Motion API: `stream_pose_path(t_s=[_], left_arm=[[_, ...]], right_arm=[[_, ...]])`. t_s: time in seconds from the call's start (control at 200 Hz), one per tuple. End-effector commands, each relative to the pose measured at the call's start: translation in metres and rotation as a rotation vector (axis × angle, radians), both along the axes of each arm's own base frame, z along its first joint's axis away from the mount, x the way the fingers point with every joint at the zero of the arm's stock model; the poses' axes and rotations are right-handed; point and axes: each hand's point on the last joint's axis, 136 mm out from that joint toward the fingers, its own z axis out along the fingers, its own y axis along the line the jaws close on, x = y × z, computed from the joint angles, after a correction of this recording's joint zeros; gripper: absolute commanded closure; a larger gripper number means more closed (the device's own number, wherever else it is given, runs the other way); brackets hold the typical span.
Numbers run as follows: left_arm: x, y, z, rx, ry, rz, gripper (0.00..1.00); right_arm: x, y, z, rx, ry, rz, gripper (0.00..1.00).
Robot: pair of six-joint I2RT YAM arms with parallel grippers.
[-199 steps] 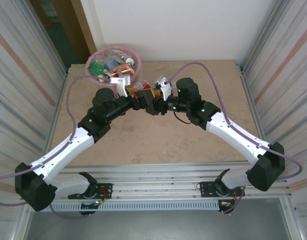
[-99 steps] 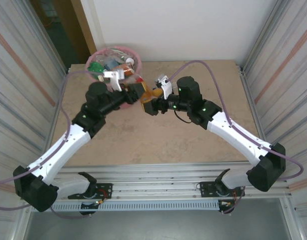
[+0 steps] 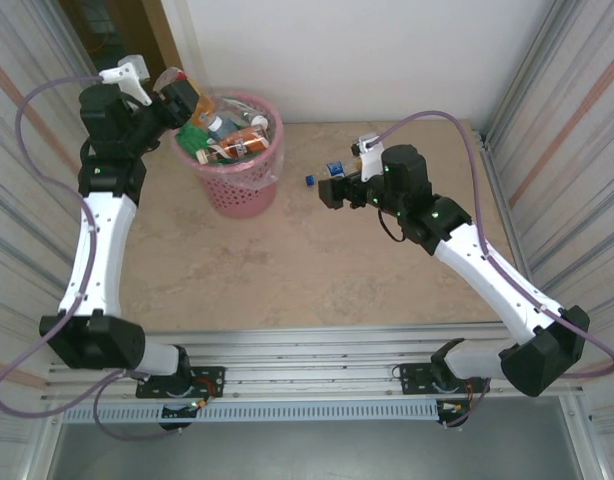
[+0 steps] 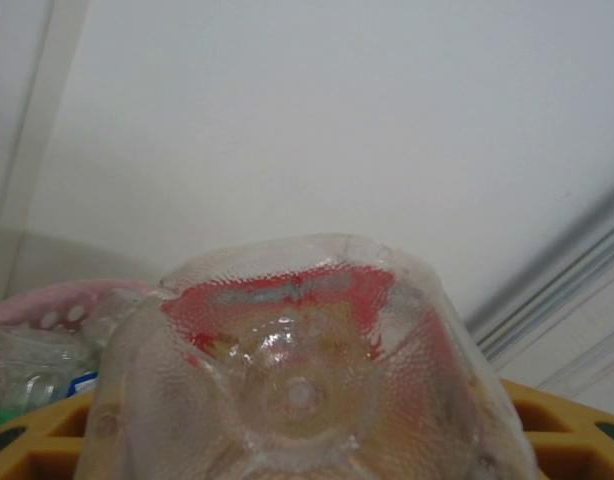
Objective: Put the plastic bottles in the bin
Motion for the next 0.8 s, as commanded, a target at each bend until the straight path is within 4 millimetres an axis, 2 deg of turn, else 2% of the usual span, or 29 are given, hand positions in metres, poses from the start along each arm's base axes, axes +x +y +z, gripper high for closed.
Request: stream_pose_path(t_s=[0.0,0.14,0.306,0.606,0.797], left_arm=[[0.008,0.008,0.007,-0.011,0.004,-0.016,0.63],[0.032,0.023,-0.004,0.019,0.026,0.057,0.63],[0.061,0.02,-0.02,-0.001,0.038,0.061,0.63],[0.113,-0.01,-0.047,0.025,0.068,0.043,0.61],[0.123,-0.024,-0.064,0.025,0.106,0.008,0.57]], right_arm=[[0.007,-0.033,-0.003,0.017,0.041,-0.143,0.02],[0.016,-0.063,-0.012,0.05,0.08,-0.246,0.02],[0.023,-0.086,-0.016,0.086,0.106,-0.313,0.02],[0.03,-0.091,-0.024,0.09,0.128,-0.324,0.02],[0.033,-0.089,-0.028,0.095,0.141,-0.317,0.02]])
